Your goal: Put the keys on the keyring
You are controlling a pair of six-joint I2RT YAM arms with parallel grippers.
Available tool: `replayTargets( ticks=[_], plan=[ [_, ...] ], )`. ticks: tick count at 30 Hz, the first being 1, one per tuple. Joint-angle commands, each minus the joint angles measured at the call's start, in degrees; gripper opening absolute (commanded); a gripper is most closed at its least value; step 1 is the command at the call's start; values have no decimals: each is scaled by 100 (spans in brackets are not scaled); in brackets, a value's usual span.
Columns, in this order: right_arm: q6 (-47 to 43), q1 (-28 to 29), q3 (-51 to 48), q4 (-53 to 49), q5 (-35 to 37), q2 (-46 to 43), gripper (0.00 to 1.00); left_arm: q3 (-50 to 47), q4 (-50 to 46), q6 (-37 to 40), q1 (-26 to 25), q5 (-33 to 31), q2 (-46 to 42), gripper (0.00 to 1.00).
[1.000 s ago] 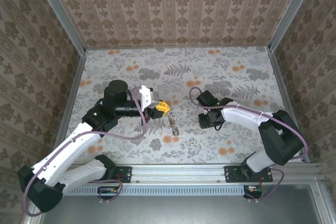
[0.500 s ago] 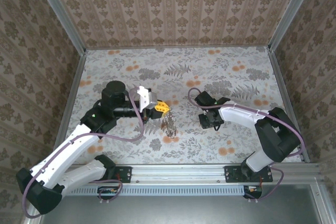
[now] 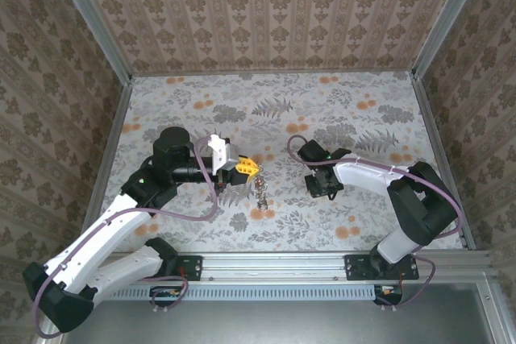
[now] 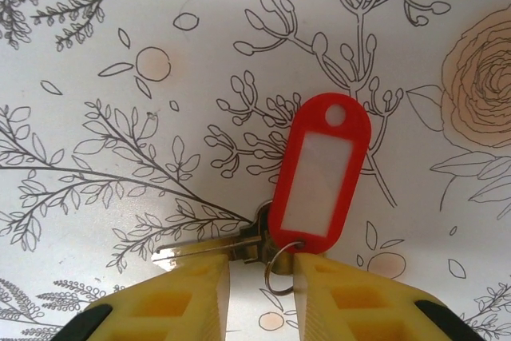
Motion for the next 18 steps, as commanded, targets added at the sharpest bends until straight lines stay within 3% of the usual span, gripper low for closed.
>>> replayTargets(
  ticks=[1, 18],
  plan=[
    [128, 43, 180, -249, 173, 122, 27, -19, 330, -92, -37, 176, -128, 0],
    [125, 41, 198, -280, 158, 170, 17, -27, 286, -77, -46, 113, -261, 0]
  ],
)
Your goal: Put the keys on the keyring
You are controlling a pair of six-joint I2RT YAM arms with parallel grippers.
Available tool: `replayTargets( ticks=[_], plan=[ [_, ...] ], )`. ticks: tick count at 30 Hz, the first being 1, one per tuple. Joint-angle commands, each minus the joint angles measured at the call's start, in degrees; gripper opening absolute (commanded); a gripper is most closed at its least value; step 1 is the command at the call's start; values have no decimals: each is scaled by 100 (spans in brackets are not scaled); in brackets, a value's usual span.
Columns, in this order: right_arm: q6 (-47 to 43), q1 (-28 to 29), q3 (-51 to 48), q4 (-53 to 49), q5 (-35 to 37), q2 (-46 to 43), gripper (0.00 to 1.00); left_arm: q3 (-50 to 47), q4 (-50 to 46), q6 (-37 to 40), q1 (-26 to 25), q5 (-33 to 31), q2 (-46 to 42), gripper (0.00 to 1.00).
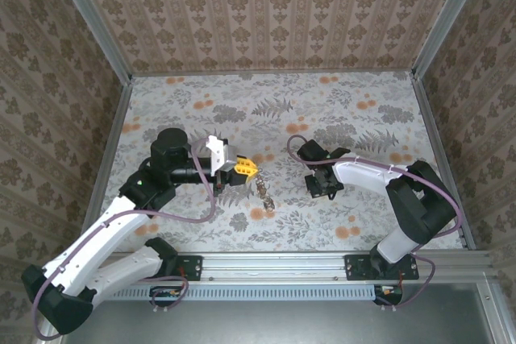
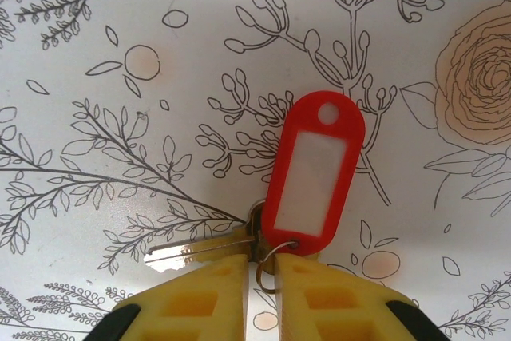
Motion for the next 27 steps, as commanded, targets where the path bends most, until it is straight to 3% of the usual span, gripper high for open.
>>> replayTargets(
  ticks=[1, 7, 16, 19, 27],
  plan=[
    [110, 41, 140, -204, 124, 111, 17, -2, 251, -73, -46, 95, -177, 0],
    [111, 41, 130, -195, 122, 82, 15, -3, 243, -89, -48, 73, -212, 0],
    [82, 110, -8, -134, 84, -254, 0, -14, 225, -73, -65, 44, -250, 0],
    [65, 252, 3, -167, 7, -505, 0, -13, 225, -71, -82, 30, -241, 0],
    [112, 335, -273, 954, -1344, -903, 0, -8, 225, -65, -74, 35, -180, 0]
  ],
)
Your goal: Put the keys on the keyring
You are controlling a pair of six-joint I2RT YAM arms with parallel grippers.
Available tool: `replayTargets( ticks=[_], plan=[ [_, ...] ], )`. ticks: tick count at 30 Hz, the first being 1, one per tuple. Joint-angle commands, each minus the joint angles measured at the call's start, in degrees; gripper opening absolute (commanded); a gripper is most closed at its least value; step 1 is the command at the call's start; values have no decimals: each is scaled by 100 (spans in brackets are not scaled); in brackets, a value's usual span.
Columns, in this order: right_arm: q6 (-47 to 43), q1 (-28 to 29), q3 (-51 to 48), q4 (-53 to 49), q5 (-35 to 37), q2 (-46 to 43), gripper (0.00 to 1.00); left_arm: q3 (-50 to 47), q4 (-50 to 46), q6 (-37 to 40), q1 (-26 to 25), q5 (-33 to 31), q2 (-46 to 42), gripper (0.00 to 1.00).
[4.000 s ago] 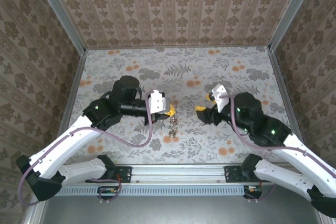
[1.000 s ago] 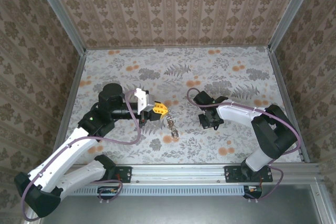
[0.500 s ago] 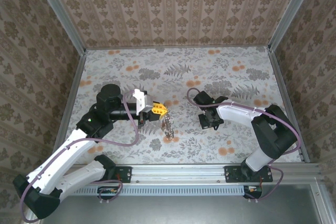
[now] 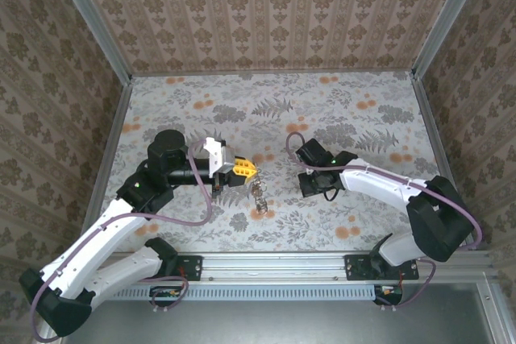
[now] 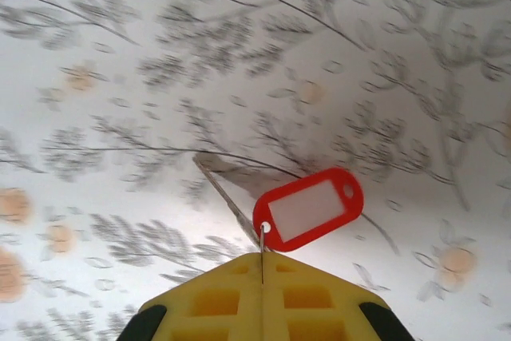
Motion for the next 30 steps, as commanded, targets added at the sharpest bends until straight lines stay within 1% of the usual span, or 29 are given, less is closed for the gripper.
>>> replayTargets(
  ticks=[1, 8, 15, 21, 24, 27, 30],
  plan=[
    [167, 15, -199, 539, -681, -43, 0, 3, 225, -67, -37, 53, -57, 0],
    [376, 14, -366, 763, -854, 282, 0, 20, 199, -60, -43, 53, -15, 0],
    [426, -42, -535, 862, -793, 474, 0, 36, 192, -54, -47, 66, 21, 0],
    [427, -56, -565, 904, -697, 435, 0, 29, 198, -51, -38, 74, 28, 0],
    [420, -56, -582, 964, -728, 443, 2, 28, 203, -60, -29, 88, 50, 0],
    [416, -56, -591, 1075, -796, 441, 7, 36, 196, -56, -29, 89, 60, 0],
    [406, -56, -604, 1135, -848, 482, 11, 47, 168, -40, -38, 81, 86, 0]
  ],
)
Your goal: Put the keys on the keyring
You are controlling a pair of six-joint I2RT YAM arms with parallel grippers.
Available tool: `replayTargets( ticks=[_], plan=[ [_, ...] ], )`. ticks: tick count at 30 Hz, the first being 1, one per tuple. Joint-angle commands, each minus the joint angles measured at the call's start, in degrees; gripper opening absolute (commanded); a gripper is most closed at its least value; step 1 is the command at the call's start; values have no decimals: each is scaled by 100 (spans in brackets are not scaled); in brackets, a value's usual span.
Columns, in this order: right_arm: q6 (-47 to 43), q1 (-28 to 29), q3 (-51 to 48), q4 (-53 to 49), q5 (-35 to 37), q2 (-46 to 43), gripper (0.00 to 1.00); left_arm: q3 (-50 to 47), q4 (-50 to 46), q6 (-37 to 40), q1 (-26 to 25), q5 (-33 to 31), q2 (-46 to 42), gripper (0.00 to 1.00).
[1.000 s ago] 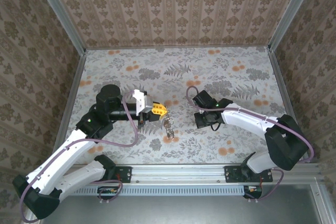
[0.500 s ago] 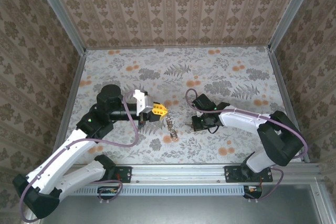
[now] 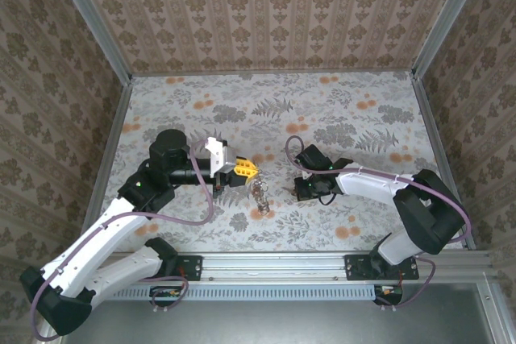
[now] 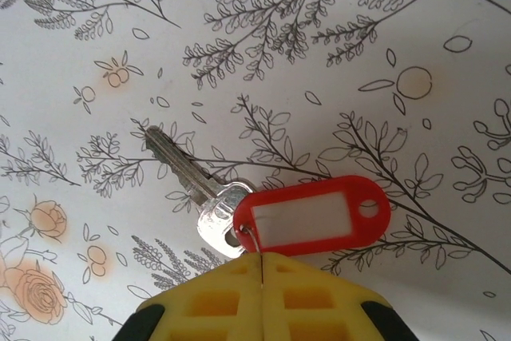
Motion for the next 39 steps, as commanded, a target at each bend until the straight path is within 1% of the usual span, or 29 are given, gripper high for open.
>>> replayTargets(
  ticks=[1, 4, 12, 23, 24, 26, 27, 29, 33, 35, 39],
  plan=[
    [33, -20, -99, 90, -140, 109, 12, 45, 161, -43, -11, 77, 18, 0],
    [41, -20, -119, 161, -167, 98, 14, 45, 157, -38, -17, 75, 14, 0],
    [37, -22, -114, 287, -171, 164, 15, 53, 124, -21, -44, 51, 9, 0],
    [-20, -30, -141, 351, -176, 201, 9, 95, -73, 82, -133, -105, -26, 0],
    [-29, -30, -141, 340, -171, 199, 9, 106, -95, 94, -143, -120, -30, 0],
    [-71, -30, -132, 328, -179, 163, 4, 119, -153, 112, -153, -158, -47, 0],
    [-115, -28, -138, 348, -210, 88, 1, 141, -205, 141, -163, -160, -47, 0],
    [-290, 2, -205, 489, -342, -229, 0, 183, -313, 196, -192, -127, -25, 0],
    [-1206, 219, -281, 565, -502, -1393, 0, 337, -602, 350, -249, 7, 113, 0],
    [-1677, 223, -316, 547, -839, -1858, 0, 428, -755, 419, -240, 75, 214, 0],
    [-2532, 242, -186, 481, -1875, -2694, 0, 783, -1369, 655, -162, 145, 357, 0]
  ],
)
